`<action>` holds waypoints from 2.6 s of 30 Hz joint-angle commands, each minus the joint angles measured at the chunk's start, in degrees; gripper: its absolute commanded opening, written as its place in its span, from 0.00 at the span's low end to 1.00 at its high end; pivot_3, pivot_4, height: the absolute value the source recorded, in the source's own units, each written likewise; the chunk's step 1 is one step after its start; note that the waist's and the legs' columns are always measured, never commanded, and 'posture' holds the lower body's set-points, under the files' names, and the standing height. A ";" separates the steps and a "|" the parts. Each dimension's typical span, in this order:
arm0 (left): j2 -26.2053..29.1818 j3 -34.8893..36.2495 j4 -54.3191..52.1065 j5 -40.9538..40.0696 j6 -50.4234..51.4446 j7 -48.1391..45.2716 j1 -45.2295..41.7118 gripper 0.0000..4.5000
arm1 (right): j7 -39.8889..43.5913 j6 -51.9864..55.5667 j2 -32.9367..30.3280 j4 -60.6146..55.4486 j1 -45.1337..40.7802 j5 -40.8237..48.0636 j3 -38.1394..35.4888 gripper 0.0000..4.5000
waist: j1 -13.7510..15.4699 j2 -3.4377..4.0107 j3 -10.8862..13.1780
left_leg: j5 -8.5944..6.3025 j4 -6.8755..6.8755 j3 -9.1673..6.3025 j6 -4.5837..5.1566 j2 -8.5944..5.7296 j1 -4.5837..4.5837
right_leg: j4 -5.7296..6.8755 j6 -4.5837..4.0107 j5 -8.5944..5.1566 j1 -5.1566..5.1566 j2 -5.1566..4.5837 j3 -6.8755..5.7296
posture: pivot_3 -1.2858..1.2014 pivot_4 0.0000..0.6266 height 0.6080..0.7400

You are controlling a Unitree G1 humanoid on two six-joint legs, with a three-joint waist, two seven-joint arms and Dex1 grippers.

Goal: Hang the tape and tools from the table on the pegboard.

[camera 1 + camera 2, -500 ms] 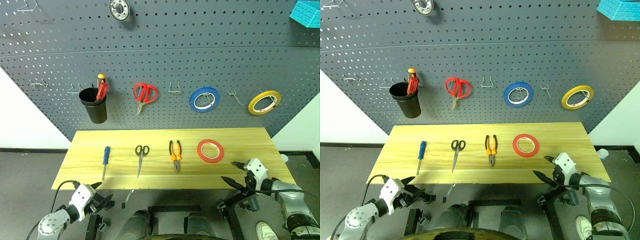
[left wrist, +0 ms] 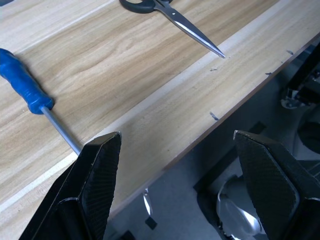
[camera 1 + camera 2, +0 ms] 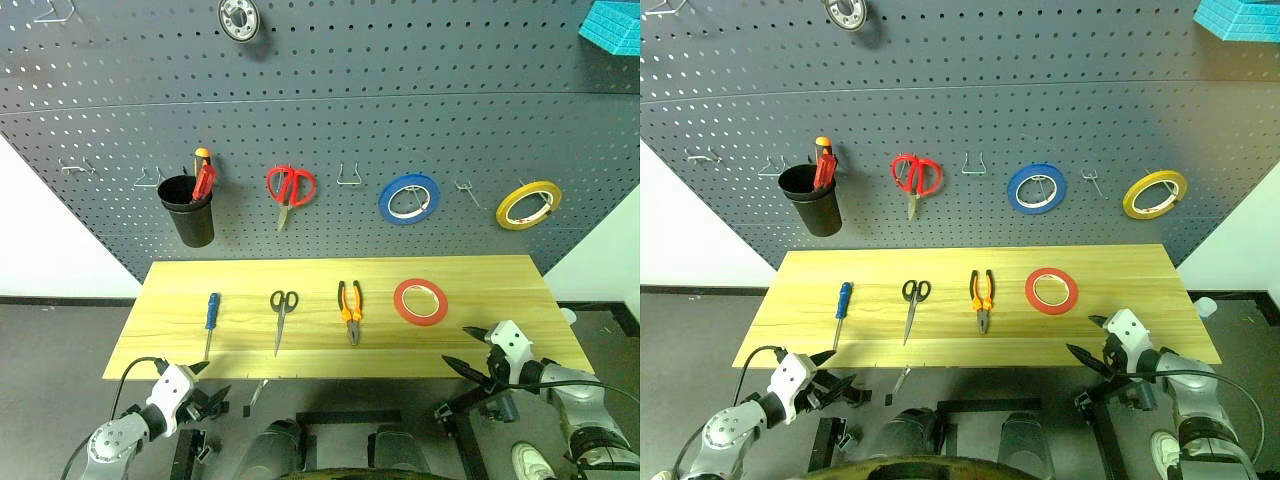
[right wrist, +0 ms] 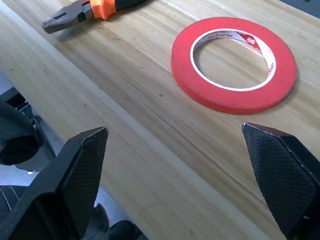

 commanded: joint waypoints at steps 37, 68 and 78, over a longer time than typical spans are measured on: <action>-2.49 -4.88 0.90 1.74 -4.36 -5.82 -5.47 0.83 | -5.31 2.11 1.40 -0.28 -8.44 -6.05 3.63 1.00 | -0.30 0.01 -0.01 | 0.09 0.00 0.00 0.14 0.00 0.04 | 0.02 0.16 0.09 0.02 0.02 0.03 | 0.50 0.08 1.00; 1.96 -13.95 -47.73 -4.29 33.06 -14.27 -3.91 0.83 | -13.16 26.70 10.34 13.52 -34.56 -24.17 22.37 1.00 | -1.89 0.37 2.90 | 0.11 -0.11 -0.05 0.18 0.00 -0.07 | 0.06 0.31 0.23 -0.16 0.10 0.13 | 0.51 0.18 1.00; 2.00 -14.32 -48.05 -4.26 34.05 -13.07 -5.02 0.83 | -15.23 29.09 10.50 16.60 -35.35 -27.76 24.84 1.00 | -1.71 0.25 2.96 | 0.12 -0.03 -0.05 0.17 0.00 -0.05 | 0.06 0.30 0.25 -0.12 0.10 0.13 | 0.51 0.18 1.00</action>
